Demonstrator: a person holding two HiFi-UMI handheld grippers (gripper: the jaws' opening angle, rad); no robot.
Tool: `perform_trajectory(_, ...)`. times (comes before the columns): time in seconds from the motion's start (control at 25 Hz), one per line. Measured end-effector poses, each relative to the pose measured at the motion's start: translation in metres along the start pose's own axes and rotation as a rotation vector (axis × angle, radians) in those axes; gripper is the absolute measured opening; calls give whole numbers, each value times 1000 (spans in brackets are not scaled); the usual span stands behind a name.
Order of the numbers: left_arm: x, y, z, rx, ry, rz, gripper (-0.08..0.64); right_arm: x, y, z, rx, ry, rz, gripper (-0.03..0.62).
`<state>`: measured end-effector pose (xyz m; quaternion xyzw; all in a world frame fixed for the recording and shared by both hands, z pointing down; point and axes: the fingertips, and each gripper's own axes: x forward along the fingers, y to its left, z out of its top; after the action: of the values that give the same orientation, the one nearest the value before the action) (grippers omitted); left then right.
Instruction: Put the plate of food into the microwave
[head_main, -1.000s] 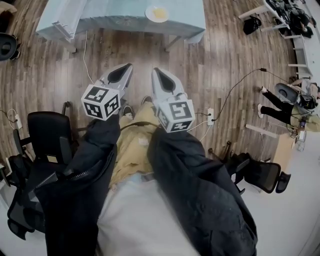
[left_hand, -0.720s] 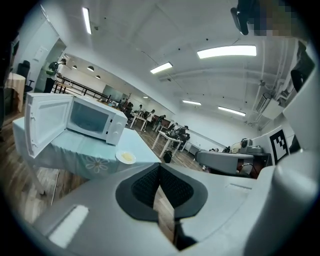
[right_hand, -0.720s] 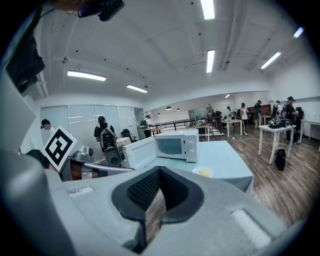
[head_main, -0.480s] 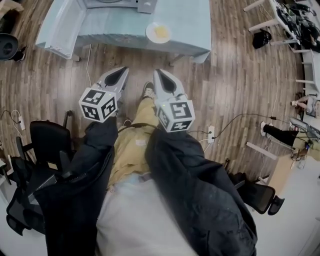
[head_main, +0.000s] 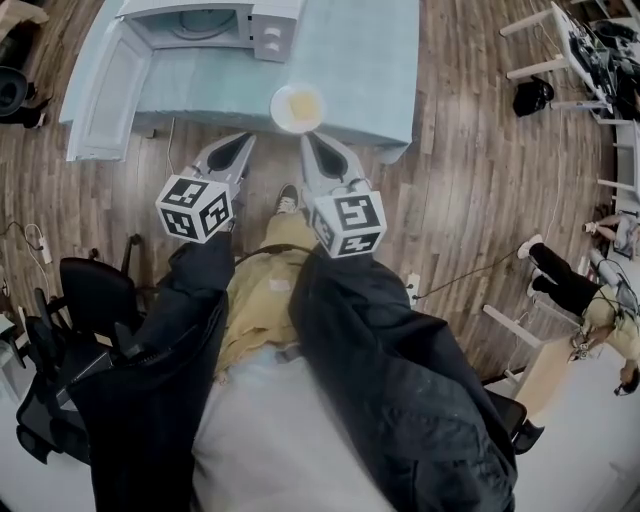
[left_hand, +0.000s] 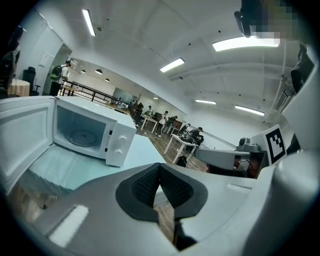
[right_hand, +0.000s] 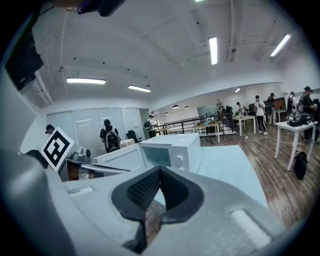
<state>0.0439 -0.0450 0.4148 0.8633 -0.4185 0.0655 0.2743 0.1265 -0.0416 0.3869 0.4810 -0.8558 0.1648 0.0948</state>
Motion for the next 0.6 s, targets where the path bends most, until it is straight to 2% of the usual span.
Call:
perform_trajectory(0.32, 52, 11, -2, -22, 54, 16, 0, 30, -43, -15, 49, 66, 31, 0)
perform_trajectory(0.6, 61, 38, -28, -48, 123, 35, 0, 57, -51, -54, 145, 160, 39, 0)
